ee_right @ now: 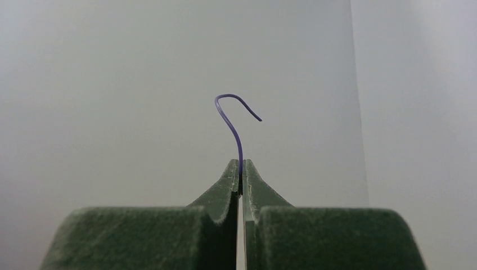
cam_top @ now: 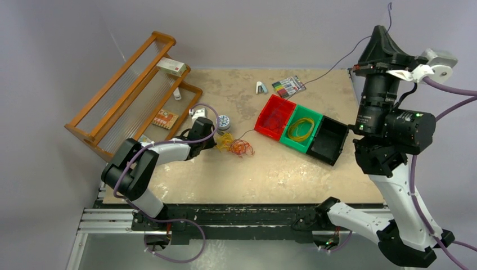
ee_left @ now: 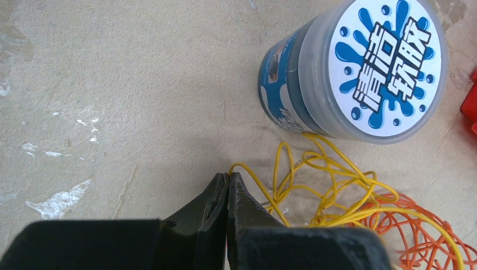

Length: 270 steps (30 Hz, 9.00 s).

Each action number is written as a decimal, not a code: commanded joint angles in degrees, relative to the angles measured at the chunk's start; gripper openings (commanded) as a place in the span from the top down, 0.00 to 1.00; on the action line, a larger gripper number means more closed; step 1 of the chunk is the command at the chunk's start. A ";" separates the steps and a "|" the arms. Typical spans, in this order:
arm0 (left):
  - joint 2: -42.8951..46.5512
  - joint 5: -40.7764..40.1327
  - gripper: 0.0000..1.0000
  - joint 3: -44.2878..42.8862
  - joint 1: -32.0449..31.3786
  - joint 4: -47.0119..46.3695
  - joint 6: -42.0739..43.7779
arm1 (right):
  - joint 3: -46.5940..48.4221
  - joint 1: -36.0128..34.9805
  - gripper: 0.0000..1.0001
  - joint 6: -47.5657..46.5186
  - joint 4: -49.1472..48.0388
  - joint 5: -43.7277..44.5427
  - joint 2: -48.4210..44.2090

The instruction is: Untangle the cables

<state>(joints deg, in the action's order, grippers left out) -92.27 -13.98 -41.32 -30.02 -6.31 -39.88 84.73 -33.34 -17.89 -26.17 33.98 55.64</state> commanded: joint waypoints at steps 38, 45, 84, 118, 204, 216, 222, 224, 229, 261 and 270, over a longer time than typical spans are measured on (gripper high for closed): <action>18.48 22.54 0.41 11.12 -8.02 -33.70 16.04 | 8.05 -0.02 1.00 18.21 20.11 -22.23 13.60; 13.88 22.27 0.39 10.70 -11.59 -33.78 23.19 | 7.12 -0.01 1.00 18.08 20.52 -22.02 13.10; 19.09 5.02 1.00 -17.39 -11.89 -3.38 22.34 | -20.61 0.03 1.00 24.53 21.21 -25.58 2.24; -22.33 13.37 1.00 -41.08 -11.88 -23.27 16.98 | -21.37 16.17 1.00 31.92 18.92 -29.48 14.98; 6.75 -7.52 0.34 -11.38 -7.59 2.78 8.89 | -17.05 17.26 0.90 30.15 20.00 -31.88 43.62; 6.22 -7.64 0.34 -11.42 -7.60 3.49 8.73 | -16.34 17.26 0.70 30.00 21.25 -30.45 41.34; 7.04 -8.00 0.29 -11.24 -7.57 4.27 8.43 | -16.68 17.26 0.60 29.96 20.16 -33.64 37.30; 7.41 -8.08 0.27 -11.03 -7.53 4.60 8.20 | -17.06 17.26 0.57 30.02 20.04 -33.94 35.67; 8.65 -8.19 0.23 -10.77 -7.57 6.40 7.68 | -19.95 17.26 0.51 29.22 16.98 -36.06 30.70; 5.25 -3.21 0.55 -3.54 -7.59 7.47 -0.84 | -29.88 14.27 0.49 27.98 14.15 -50.08 28.17; 7.40 -7.32 1.00 -5.52 -6.71 11.09 2.97 | -27.55 9.34 0.51 23.48 14.54 -56.57 32.56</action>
<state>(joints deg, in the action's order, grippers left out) -87.35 -18.41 -45.10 -37.54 4.10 -39.27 52.88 -21.76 8.73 -10.48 -17.17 87.31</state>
